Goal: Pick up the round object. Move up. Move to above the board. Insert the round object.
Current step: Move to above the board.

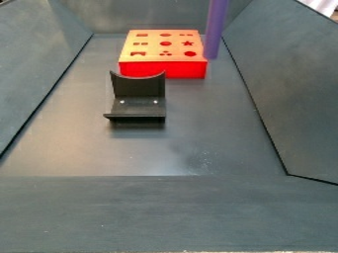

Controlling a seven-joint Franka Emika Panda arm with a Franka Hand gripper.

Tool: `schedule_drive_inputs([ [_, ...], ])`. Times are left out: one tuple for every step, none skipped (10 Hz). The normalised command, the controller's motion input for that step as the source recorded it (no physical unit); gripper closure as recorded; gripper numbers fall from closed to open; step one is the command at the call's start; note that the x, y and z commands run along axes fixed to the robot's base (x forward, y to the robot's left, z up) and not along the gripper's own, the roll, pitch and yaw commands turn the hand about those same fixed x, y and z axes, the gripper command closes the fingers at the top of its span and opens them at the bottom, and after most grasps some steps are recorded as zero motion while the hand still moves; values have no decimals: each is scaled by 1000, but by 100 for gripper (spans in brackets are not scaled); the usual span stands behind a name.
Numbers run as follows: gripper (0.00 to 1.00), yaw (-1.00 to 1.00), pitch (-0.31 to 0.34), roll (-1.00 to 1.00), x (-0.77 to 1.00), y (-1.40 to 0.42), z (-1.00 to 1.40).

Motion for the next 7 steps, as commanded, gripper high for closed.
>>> schedule_drive_inputs([
  [100, 2, 69, 23, 204, -79, 1000],
  [100, 11, 75, 18, 185, -74, 1000],
  [100, 17, 84, 15, 167, -69, 1000],
  [100, 21, 85, 12, 156, -66, 1000],
  [100, 26, 86, 9, 127, -62, 1000],
  [100, 29, 84, 5, 86, -50, 846],
  [100, 32, 82, 2, 44, -34, 633],
])
